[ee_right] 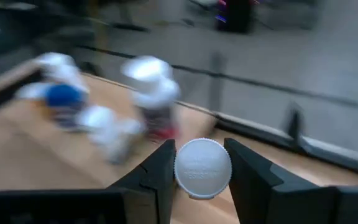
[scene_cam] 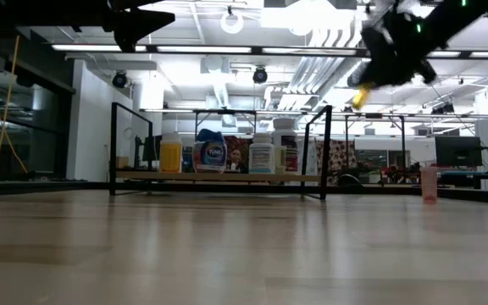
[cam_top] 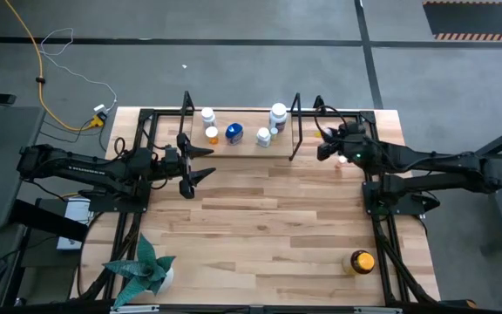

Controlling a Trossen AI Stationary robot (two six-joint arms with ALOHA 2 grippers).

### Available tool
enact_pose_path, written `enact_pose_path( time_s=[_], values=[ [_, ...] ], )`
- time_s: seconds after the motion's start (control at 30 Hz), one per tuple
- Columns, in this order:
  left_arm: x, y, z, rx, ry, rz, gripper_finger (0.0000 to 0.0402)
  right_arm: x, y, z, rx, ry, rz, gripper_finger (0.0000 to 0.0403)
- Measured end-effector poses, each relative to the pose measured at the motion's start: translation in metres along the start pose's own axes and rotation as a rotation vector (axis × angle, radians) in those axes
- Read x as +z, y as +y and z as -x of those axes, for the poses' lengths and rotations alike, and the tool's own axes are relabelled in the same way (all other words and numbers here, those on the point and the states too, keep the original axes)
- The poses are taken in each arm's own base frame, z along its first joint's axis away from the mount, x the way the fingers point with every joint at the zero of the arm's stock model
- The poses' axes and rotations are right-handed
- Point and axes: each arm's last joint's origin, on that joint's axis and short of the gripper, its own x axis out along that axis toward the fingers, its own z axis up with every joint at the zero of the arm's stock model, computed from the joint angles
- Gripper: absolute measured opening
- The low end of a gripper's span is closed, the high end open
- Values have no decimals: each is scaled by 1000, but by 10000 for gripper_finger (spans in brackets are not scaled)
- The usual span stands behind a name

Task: Pick and place medicine bottles onto shelf by color
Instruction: Put the orange pill bottle on the shelf

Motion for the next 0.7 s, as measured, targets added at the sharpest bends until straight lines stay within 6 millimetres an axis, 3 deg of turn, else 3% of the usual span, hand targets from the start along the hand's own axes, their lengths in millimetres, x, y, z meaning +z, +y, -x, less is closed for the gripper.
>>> enact_pose_path(
  time_s=[0.17,0.3,0.53,0.7],
  values=[
    [0,0,0,0,0,0,259,22,33,11,187,-72,85,114],
    [0,0,0,0,0,0,259,20,65,5,237,-25,177,114],
    [0,0,0,0,0,7,259,1,132,-25,249,83,339,114],
    [0,0,0,0,1,8,259,-11,159,-60,155,199,408,114]
  ],
)
